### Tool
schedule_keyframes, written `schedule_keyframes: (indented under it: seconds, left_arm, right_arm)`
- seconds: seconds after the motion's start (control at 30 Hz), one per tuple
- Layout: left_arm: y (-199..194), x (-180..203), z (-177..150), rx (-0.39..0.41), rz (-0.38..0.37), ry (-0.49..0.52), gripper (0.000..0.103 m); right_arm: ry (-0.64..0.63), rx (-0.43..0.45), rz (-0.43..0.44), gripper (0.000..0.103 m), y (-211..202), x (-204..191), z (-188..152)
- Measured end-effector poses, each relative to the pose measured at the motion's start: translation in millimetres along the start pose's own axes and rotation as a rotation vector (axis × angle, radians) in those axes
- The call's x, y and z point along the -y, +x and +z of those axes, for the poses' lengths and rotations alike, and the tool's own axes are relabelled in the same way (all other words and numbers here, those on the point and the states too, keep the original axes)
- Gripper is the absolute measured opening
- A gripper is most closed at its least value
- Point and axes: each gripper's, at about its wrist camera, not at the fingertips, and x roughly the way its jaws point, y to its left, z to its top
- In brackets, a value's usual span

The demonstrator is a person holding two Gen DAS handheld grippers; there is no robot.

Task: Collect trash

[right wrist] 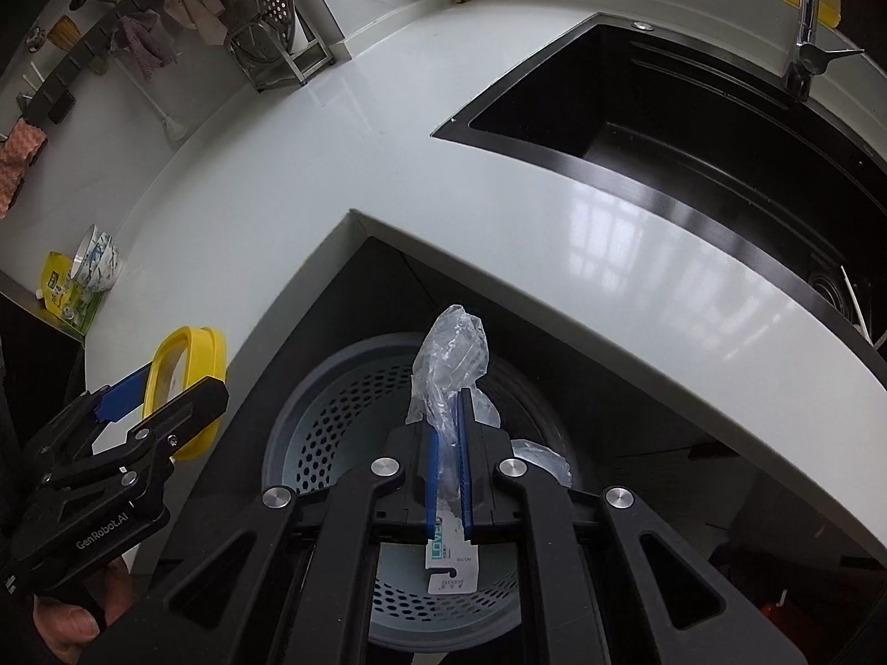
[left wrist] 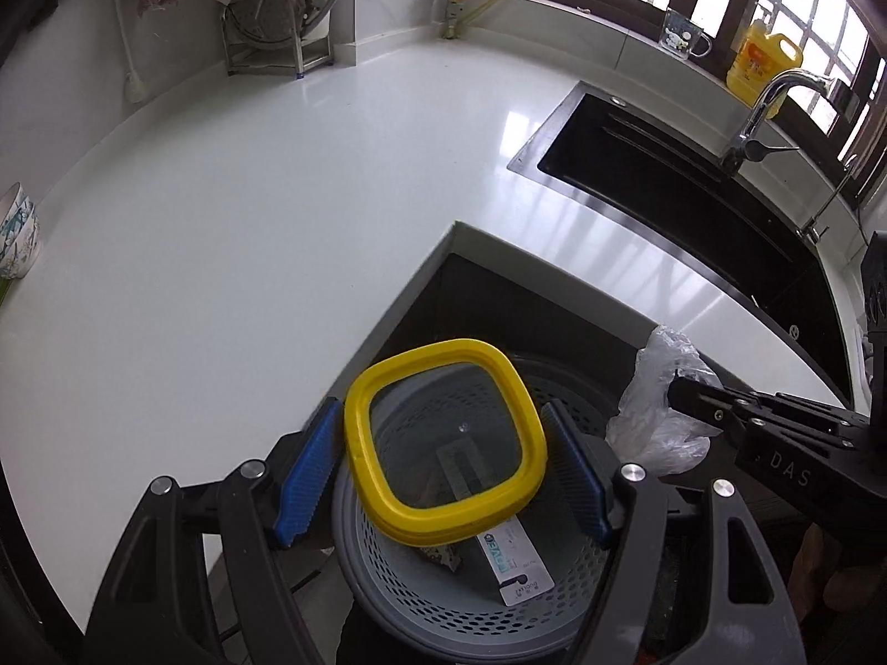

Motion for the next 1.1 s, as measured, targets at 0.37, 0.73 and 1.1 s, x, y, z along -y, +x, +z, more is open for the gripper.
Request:
schedule_keyframes:
  seconds: [0.37, 0.73, 1.1]
  left_arm:
    - [24, 10, -36, -0.089, 0.061, -0.038, 0.076]
    - [-4, 3, -38, -0.08, 0.128, -0.103, 0.087]
    - [-48, 6, -32, -0.006, 0.155, -0.156, 0.089]
  right_arm:
    - [-0.086, -0.121, 0.056, 0.015, 38, 6, -29]
    - [-0.114, -0.086, 0.075, 0.053, 15, 11, -25]
    - [-0.133, -0.082, 0.103, 0.053, -15, 5, -30]
